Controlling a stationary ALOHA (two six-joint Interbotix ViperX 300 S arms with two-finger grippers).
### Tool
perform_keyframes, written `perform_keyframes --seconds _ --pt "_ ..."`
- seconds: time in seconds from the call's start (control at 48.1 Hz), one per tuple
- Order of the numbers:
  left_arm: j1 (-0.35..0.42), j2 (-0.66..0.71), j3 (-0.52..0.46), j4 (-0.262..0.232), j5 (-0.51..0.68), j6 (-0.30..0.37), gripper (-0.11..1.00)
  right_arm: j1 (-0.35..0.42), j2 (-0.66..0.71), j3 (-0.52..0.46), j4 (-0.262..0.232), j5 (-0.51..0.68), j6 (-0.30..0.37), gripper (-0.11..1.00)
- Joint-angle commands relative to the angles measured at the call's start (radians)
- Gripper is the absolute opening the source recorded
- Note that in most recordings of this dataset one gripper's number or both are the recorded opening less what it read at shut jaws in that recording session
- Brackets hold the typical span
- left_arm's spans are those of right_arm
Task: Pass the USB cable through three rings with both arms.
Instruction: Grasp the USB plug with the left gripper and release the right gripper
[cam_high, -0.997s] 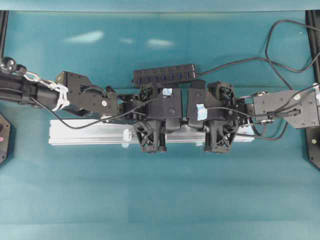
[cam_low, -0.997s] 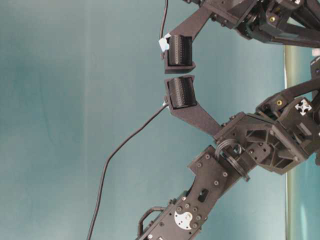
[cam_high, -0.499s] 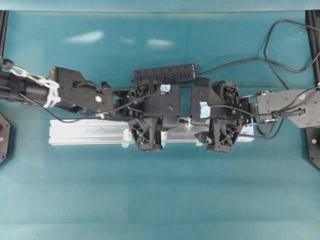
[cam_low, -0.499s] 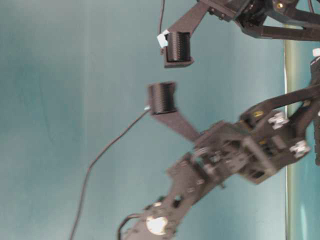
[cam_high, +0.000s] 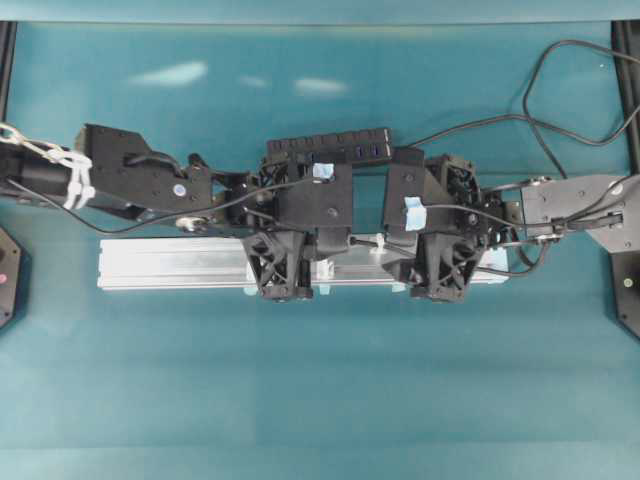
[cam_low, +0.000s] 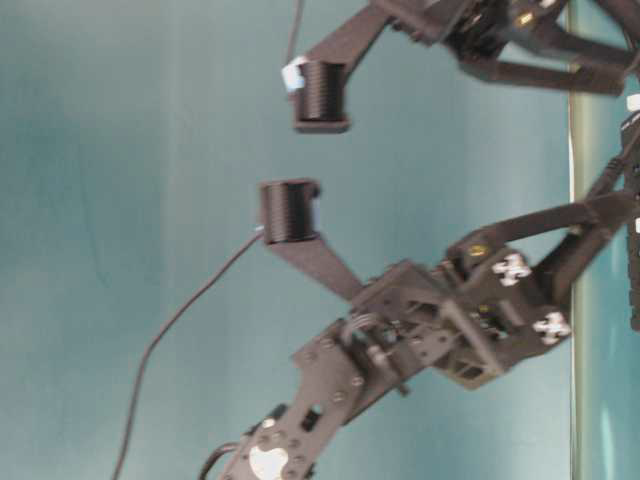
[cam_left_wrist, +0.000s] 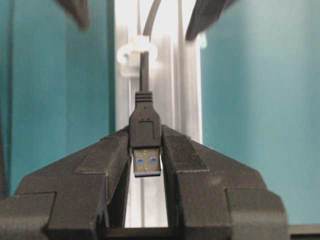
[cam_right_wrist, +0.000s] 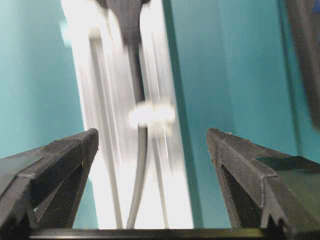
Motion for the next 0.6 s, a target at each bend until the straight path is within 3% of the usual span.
perform_keyframes --seconds 0.0,0.582 --pt "-0.011 -0.044 -0.021 0.0 -0.005 0.002 0.2 -0.009 -0.018 -0.015 -0.003 -0.035 0.014 0.56" --pt "-0.015 -0.069 -0.028 0.002 -0.006 0.002 0.2 -0.017 -0.017 -0.017 0.002 -0.215 0.015 0.53"
